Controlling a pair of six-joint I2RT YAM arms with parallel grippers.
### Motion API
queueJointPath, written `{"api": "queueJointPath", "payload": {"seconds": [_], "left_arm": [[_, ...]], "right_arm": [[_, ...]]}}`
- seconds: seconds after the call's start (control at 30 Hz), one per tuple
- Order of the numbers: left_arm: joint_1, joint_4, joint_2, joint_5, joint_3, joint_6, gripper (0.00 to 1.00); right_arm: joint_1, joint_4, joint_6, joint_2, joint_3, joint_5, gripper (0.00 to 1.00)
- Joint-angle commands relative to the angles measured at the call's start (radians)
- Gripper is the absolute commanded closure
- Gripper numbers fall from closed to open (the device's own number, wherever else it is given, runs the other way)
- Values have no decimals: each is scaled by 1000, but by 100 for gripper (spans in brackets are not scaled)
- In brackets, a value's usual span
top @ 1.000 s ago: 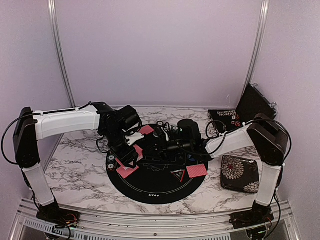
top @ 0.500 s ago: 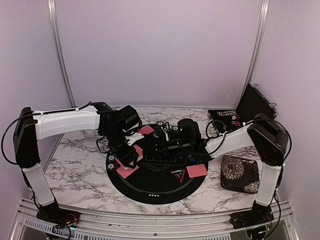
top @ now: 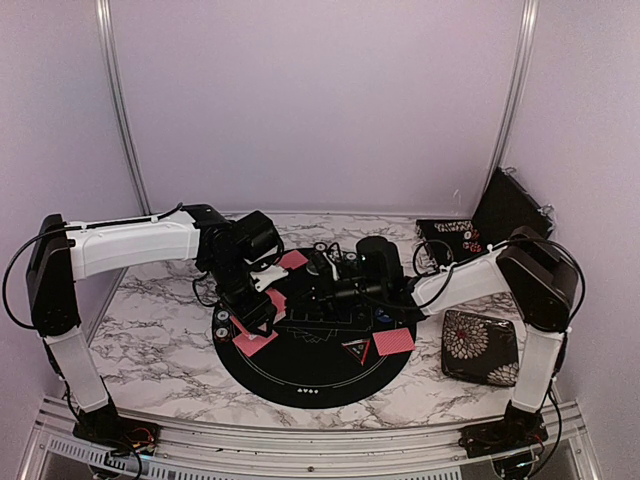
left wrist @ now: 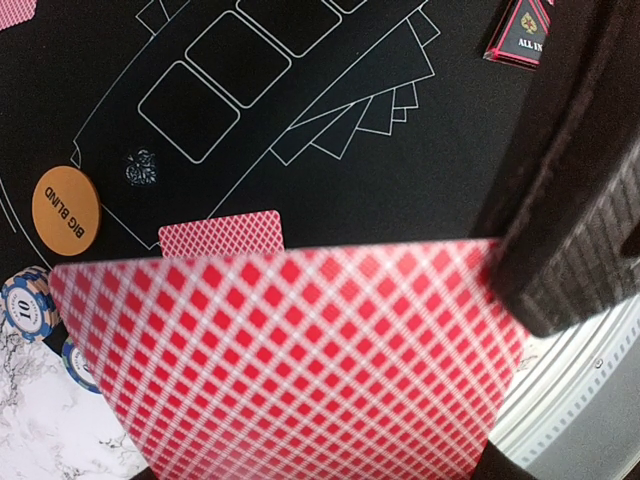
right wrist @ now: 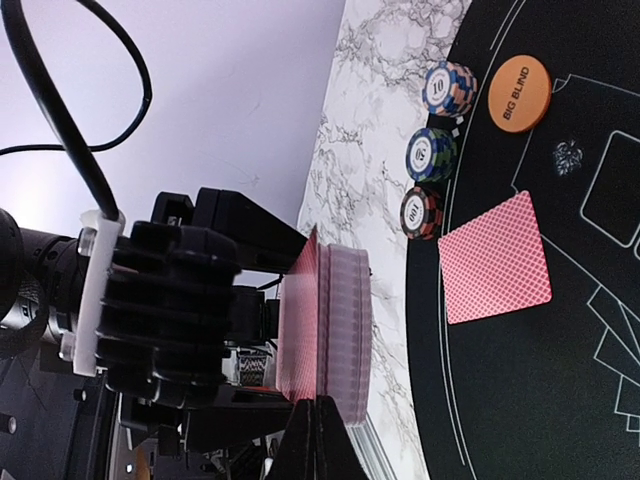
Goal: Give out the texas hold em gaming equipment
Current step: Distribute the poker card in the small blind area.
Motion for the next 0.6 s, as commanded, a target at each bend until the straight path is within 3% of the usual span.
{"api": "queueJointPath", "payload": {"seconds": [0.0, 0.57], "left_arm": [[-2, -10, -28, 4, -8, 10, 45], [-1, -9, -26, 7, -6, 9, 45]], "right_arm": [[-13, 38, 17, -56, -9, 13, 100], [-63, 134, 99, -102, -98, 3, 100]]}}
